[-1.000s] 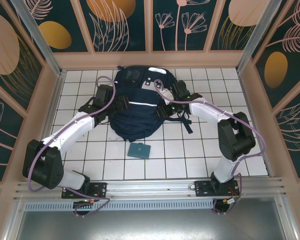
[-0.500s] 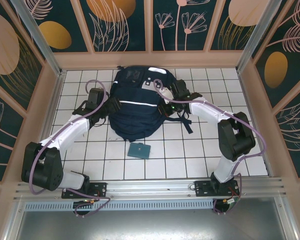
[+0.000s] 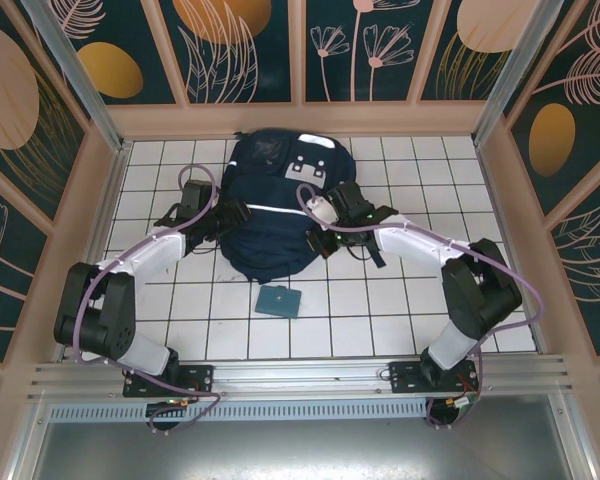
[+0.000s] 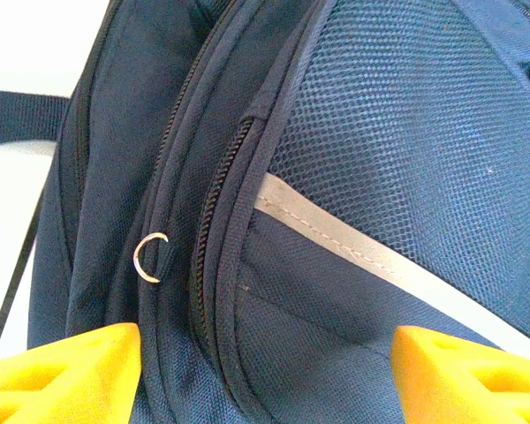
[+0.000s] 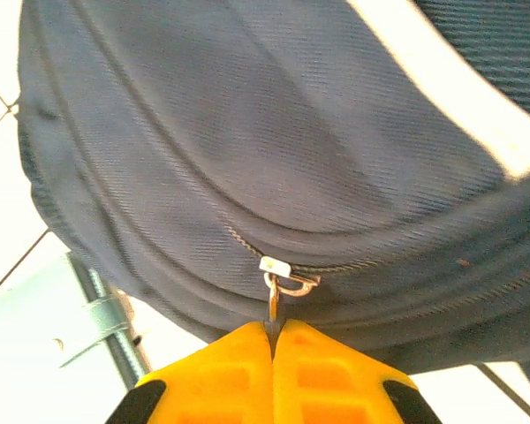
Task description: Pack the student bag
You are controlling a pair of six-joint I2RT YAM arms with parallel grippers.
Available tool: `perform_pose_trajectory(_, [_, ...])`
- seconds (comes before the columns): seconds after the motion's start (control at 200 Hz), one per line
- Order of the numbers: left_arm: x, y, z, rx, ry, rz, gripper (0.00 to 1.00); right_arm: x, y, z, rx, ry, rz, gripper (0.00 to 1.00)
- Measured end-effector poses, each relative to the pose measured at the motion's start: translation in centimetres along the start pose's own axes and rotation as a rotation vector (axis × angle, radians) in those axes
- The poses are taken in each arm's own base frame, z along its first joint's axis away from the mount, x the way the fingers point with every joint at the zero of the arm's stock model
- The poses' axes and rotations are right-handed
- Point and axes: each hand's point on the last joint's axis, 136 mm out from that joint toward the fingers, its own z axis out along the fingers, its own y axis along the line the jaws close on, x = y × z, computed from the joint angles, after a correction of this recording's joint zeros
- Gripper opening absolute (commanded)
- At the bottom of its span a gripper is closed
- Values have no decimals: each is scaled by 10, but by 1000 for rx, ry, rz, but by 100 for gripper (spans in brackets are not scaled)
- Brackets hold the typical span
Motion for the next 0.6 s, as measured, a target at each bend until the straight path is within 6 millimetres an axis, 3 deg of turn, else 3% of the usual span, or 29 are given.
perform_pose_trajectory(0.295, [-2,-7,4,78,-15,-33,68,-15,61,19,-30,-18,3,0])
perform_pose_trajectory(0.385, [-7,-8,3,84,-40,-33,70,-20,77,30,-28,10,37,15])
perform_pose_trajectory(0.46, [-10,-9,2,86,-51,-31,71,-19,84,32,-32,20,76,39])
perform_pose_trajectory(0.541, [-6,-13,-3,91,-41,-24,72,-27,89,24,-51,-19,122,52])
perform_pose_trajectory(0.601, [-3,-18,-10,95,-38,-6,72,-33,84,7,-44,-72,180,57])
